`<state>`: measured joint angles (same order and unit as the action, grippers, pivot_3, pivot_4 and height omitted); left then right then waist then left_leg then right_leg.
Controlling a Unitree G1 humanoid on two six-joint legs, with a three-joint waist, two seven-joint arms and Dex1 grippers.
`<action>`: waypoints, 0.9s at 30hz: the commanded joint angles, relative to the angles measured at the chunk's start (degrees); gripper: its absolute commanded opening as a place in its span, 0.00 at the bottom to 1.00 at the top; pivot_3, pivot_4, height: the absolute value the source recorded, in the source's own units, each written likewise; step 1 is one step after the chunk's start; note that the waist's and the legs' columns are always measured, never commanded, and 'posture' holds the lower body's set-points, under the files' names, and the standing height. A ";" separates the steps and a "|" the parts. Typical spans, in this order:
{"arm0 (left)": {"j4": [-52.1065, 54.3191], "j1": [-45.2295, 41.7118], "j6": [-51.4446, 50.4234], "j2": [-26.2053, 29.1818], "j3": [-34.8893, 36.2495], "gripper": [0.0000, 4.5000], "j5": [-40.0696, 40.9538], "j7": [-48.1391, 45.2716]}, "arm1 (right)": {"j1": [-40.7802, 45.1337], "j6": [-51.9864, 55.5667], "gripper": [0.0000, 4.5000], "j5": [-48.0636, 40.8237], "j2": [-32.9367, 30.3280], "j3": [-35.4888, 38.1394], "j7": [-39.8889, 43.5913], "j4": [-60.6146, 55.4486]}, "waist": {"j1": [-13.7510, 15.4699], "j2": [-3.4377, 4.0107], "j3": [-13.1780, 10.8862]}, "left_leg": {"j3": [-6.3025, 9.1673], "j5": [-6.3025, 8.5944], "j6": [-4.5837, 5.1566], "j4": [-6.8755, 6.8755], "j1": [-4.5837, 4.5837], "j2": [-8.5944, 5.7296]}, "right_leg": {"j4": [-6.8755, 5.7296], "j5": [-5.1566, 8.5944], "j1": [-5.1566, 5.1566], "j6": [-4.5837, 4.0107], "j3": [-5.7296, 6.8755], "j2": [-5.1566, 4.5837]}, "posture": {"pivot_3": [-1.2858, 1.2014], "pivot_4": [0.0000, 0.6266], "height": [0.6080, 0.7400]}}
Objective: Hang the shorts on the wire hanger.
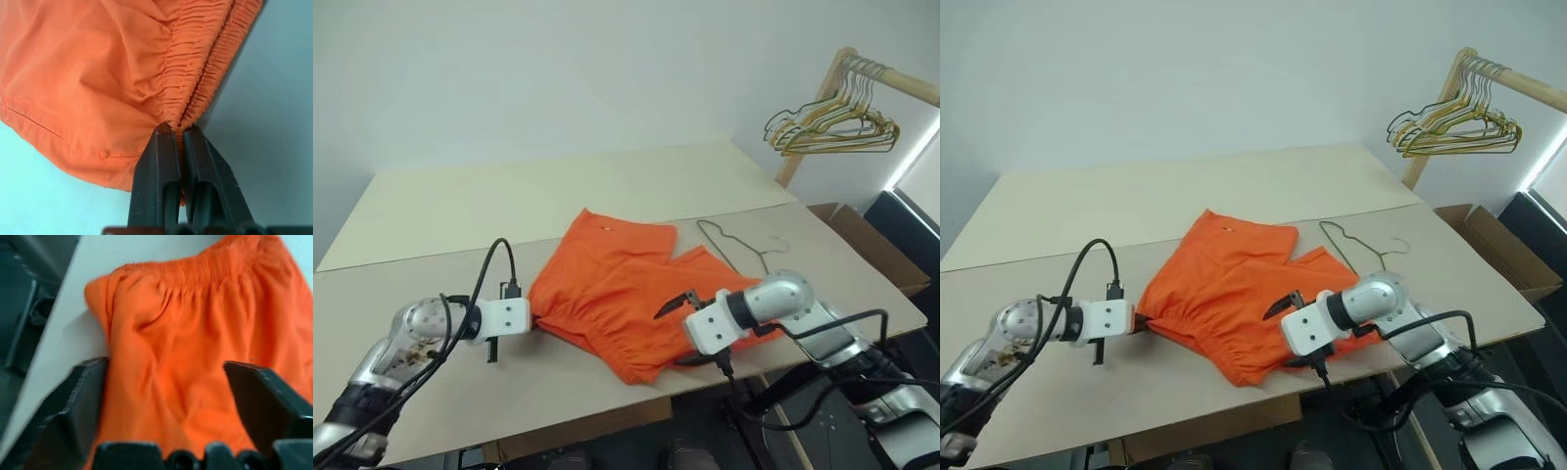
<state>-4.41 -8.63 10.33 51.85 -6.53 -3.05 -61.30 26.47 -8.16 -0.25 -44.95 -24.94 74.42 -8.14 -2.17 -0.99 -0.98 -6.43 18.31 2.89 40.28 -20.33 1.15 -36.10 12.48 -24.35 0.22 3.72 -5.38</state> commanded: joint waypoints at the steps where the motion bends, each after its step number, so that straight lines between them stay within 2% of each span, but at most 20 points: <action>1: 11.74 5.48 -5.61 2.27 4.64 0.00 5.15 -0.85 | -2.40 8.44 1.00 -7.27 -2.83 5.32 0.80 -10.52 | 0.02 0.01 -0.01 | 0.00 0.02 0.01 0.00 0.00 0.00 | 0.00 0.00 0.00 0.00 -0.01 -0.02 | 0.50 0.00 1.00; 4: 18.20 8.65 -10.04 1.87 5.69 0.00 6.63 0.23 | -5.89 17.97 1.00 -9.07 -2.89 7.03 -3.37 -18.07 | 0.21 0.01 -0.01 | 0.00 0.07 0.05 0.01 0.06 0.01 | -0.01 0.01 0.07 0.01 0.01 -0.09 | 0.50 0.00 1.00; 7: 21.02 9.36 -12.48 1.20 5.49 0.00 6.34 1.60 | -9.01 22.32 1.00 -1.59 -5.24 5.98 -6.93 -19.60 | 1.28 0.01 -0.01 | 0.02 0.14 0.11 0.04 0.11 -0.01 | -0.05 0.00 0.11 0.00 0.03 -0.12 | 0.51 0.00 1.00; 14: 22.76 10.19 -14.09 1.51 5.97 0.00 6.56 1.82 | -13.80 18.56 1.00 8.47 -15.80 8.70 -9.22 -13.22 | 1.53 0.06 -0.04 | -0.03 0.23 0.28 0.14 0.09 -0.12 | -0.02 0.00 0.12 0.02 -0.01 -0.16 | 0.50 0.00 1.00; 18: 23.37 10.65 -14.57 1.21 6.03 0.00 6.55 2.12 | -13.39 16.35 1.00 13.95 -16.21 7.19 -12.36 -8.30 | 1.30 0.08 -0.06 | -0.05 0.15 0.14 0.13 0.09 -0.10 | 0.02 0.02 0.13 0.05 -0.06 -0.07 | 0.50 0.00 1.00; 20: 23.73 10.91 -14.78 1.17 6.09 0.00 6.61 2.28 | -12.72 14.85 0.92 17.05 -15.08 6.01 -14.62 -5.28 | 1.24 0.09 -0.06 | -0.06 0.14 0.14 0.13 0.09 -0.10 | 0.03 0.02 0.12 0.05 -0.08 -0.06 | 0.50 0.00 1.00; 23: 24.15 11.62 -14.88 1.25 6.57 0.00 6.73 2.54 | -11.03 15.61 0.73 20.06 -12.41 5.98 -17.51 -2.66 | 1.13 0.09 -0.06 | -0.06 0.13 0.10 0.12 0.10 -0.09 | 0.02 0.03 0.12 0.06 -0.11 -0.03 | 0.51 0.00 1.00; 26: 24.91 12.35 -15.20 1.35 7.03 0.00 6.96 2.61 | -8.95 15.12 0.51 22.68 -10.73 5.83 -18.90 0.17 | 1.17 0.11 -0.07 | -0.08 0.12 0.09 0.13 0.09 -0.10 | 0.01 0.03 0.12 0.06 -0.14 -0.04 | 0.51 0.00 1.00; 27: 25.15 12.57 -15.25 1.38 7.14 0.00 7.01 2.64 | -8.54 14.83 0.40 23.25 -10.33 5.77 -19.21 0.91 | 1.17 0.11 -0.07 | -0.08 0.11 0.09 0.13 0.10 -0.10 | 0.01 0.03 0.12 0.06 -0.15 -0.03 | 0.51 0.00 1.00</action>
<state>18.82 4.01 -4.55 52.96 -0.97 2.94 -59.07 16.38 7.64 21.55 -55.35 -19.91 56.39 -7.85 -1.00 -0.87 -1.05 -6.51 18.42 2.98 40.41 -20.24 1.05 -36.08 12.51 -24.23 0.28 3.57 -5.41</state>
